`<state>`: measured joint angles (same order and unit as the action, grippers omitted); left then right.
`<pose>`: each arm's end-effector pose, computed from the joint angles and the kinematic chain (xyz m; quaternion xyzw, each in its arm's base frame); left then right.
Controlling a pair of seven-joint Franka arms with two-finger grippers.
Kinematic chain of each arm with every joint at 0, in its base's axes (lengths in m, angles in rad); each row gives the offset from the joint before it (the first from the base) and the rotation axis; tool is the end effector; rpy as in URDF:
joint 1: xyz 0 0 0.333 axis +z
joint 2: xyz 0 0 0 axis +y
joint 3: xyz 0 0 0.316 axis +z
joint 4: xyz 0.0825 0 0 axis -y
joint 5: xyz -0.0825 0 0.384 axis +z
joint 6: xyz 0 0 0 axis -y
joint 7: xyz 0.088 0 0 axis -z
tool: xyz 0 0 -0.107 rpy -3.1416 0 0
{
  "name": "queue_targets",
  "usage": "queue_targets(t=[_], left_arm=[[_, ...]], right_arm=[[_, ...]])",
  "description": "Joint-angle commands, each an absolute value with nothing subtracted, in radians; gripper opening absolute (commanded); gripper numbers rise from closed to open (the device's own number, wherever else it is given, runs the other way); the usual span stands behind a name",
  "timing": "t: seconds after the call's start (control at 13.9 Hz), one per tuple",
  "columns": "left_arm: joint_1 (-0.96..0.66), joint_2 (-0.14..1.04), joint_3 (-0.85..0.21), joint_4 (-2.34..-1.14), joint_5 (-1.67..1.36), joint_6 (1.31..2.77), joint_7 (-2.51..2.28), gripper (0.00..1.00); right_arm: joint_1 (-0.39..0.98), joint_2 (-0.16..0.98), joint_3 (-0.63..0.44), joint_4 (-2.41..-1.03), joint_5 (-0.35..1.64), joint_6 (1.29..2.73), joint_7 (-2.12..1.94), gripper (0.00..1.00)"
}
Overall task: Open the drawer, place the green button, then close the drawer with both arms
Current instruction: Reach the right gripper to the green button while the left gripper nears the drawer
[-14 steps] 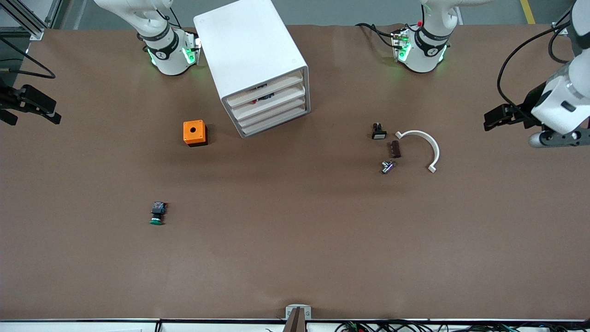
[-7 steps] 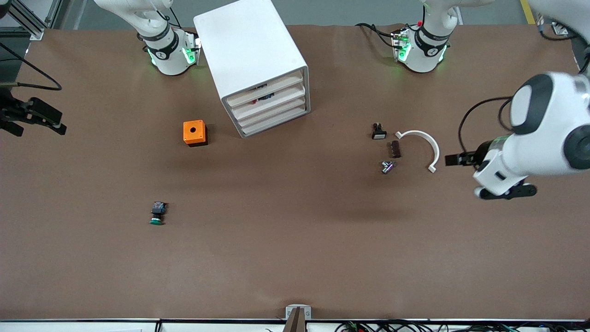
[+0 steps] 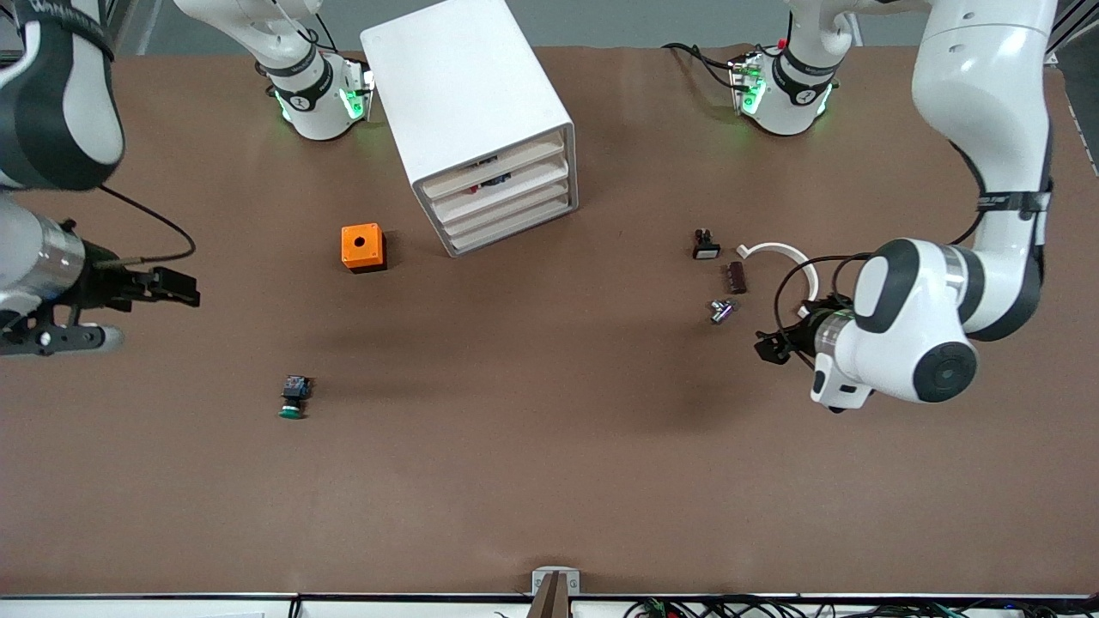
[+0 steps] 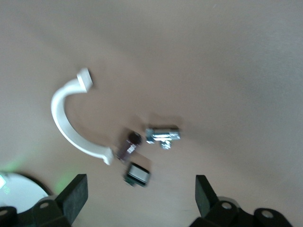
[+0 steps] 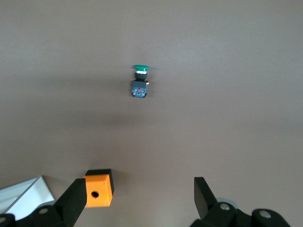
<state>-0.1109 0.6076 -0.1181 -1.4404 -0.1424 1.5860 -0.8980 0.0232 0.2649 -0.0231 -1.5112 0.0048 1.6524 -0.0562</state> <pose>0.6412 -0.1522 0.3114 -0.9082 -0.3365 0.2468 0.0328 0.6292 0.0021 0.5019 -0.9977 -0.0280 0.0618 0.0011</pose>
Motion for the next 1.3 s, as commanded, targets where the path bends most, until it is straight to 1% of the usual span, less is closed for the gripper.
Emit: queue_targets(t=[0.0, 0.14, 0.58, 0.79, 0.94, 1.23], left_arm=[[-0.176, 0.655, -0.115, -1.407, -0.196, 1.574, -1.142, 1.00], [-0.201, 0.679, -0.117, -1.405, -0.225, 1.574, -1.282, 1.00], [-0.323, 0.747, -0.117, -1.404, -0.357, 1.614, -1.615, 1.00], [-0.380, 0.767, -0.115, -1.404, -0.472, 1.664, -1.828, 1.00], [-0.411, 0.778, -0.115, -1.407, -0.555, 1.669, -1.989, 1.00], [-0.442, 0.816, -0.117, -1.411, -0.615, 1.667, -2.033, 1.00]], right_arm=[[0.012, 0.355, -0.021, -1.497, -0.002, 1.724, -0.064, 1.00], [0.015, 0.434, -0.021, -1.497, -0.002, 1.794, -0.060, 1.00], [0.017, 0.647, -0.025, -1.509, 0.015, 2.064, -0.046, 1.00], [0.026, 0.669, -0.025, -1.548, 0.015, 2.106, 0.046, 1.00], [0.038, 0.689, -0.026, -1.557, 0.015, 2.137, 0.116, 1.00], [0.061, 0.689, -0.026, -1.603, 0.014, 2.146, 0.127, 1.00]])
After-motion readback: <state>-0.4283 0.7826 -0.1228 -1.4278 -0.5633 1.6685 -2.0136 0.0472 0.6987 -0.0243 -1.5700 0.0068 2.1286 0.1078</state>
